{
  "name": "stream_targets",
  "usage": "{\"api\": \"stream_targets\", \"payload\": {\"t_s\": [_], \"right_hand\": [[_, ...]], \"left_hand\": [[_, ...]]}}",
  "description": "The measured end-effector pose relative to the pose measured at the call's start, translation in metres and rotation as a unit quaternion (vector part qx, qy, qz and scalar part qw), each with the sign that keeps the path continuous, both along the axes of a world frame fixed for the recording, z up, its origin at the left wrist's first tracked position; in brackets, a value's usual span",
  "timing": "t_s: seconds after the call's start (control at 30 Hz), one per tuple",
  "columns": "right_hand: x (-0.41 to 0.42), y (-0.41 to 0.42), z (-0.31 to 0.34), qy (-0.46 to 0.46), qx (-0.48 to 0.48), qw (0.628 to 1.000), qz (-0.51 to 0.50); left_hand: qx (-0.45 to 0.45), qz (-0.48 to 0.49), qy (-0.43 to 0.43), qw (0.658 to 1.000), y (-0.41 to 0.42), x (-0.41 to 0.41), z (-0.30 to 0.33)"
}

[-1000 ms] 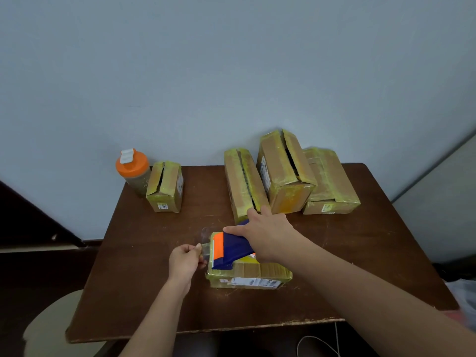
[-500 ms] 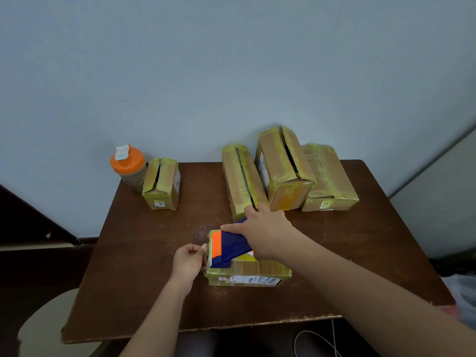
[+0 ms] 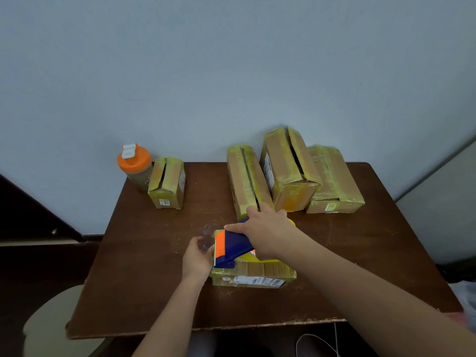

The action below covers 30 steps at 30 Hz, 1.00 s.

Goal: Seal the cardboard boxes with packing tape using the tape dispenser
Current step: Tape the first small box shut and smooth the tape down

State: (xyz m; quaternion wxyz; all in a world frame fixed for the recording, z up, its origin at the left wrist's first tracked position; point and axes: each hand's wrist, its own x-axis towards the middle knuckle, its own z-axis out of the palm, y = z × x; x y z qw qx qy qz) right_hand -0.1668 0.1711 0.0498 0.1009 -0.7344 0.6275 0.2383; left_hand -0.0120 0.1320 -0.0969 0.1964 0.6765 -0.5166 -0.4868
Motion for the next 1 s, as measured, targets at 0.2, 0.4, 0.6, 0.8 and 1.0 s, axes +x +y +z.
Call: {"api": "stream_targets", "payload": {"t_s": [0.2,0.4,0.6,0.8,1.0], "right_hand": [[0.0,0.0,0.0,-0.003,-0.004,1.0,0.003],[-0.004,-0.003,0.0,-0.005,0.008,1.0,0.007],[-0.019,-0.002,0.009,-0.077,0.026,0.997,0.015],[-0.034,0.003,0.003,-0.104,-0.029,0.993,0.051],[-0.039,0.001,0.002,-0.101,-0.036,0.992,0.061]], "left_hand": [[0.061,0.01,-0.05,0.997,0.006,0.012,0.001],[-0.015,-0.097,0.103,0.99,0.025,0.021,0.01],[0.092,-0.206,0.201,0.953,0.028,0.032,0.026],[0.027,-0.194,0.169,0.966,0.034,0.017,0.028],[0.022,-0.096,0.173,0.98,0.04,-0.004,0.031]]}}
